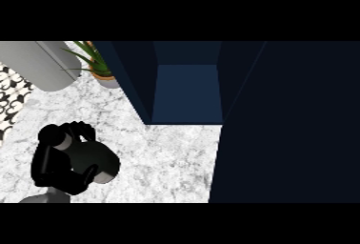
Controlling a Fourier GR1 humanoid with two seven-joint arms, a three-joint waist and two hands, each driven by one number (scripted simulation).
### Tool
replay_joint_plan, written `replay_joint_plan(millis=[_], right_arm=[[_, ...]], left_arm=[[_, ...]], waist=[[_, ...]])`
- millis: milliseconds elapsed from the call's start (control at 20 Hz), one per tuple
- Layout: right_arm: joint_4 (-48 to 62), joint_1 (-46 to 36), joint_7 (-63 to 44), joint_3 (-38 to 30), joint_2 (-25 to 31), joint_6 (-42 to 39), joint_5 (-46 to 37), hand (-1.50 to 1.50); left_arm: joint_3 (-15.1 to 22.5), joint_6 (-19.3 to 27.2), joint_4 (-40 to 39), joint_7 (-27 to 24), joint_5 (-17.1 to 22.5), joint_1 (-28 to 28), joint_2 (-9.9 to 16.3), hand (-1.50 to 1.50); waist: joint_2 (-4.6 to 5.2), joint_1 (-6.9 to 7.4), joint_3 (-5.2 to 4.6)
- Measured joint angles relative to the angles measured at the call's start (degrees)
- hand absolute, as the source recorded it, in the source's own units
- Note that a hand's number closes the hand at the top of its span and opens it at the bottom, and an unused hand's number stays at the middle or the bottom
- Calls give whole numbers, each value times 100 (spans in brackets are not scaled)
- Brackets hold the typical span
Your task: Pick up the wine, place it into the cabinet and close the cabinet
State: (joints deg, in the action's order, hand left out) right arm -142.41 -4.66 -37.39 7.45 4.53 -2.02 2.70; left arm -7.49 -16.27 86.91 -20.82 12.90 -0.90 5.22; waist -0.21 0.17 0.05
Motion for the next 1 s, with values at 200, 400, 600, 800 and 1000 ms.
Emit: replay_joint_plan(millis=[200, 400, 600, 800, 1000], right_arm=[[-11, 41, 70, -88, 17, -63, 12, -150], [-4, -16, 39, -71, -18, -52, 12, -150], [-14, -4, -30, -21, -32, -38, 6, -150], [9, -62, -76, 92, -108, 38, -23, -150], [-25, 76, -45, 28, -54, -56, -3, -150]], left_arm=[[317, 296, 718, 672, -74, 46, -171, 150], [686, 675, 1284, 1312, -248, -86, -345, 150], [1183, 1058, 1738, 1911, -247, -258, -454, 150], [1768, 1711, 1836, 2133, -233, -585, -495, 150], [2267, 2422, 1918, 2486, -289, -1021, -511, 150]], waist=[[3, -13, -1], [6, -20, -2], [6, -31, -3], [10, -41, -3], [9, -61, -3]])
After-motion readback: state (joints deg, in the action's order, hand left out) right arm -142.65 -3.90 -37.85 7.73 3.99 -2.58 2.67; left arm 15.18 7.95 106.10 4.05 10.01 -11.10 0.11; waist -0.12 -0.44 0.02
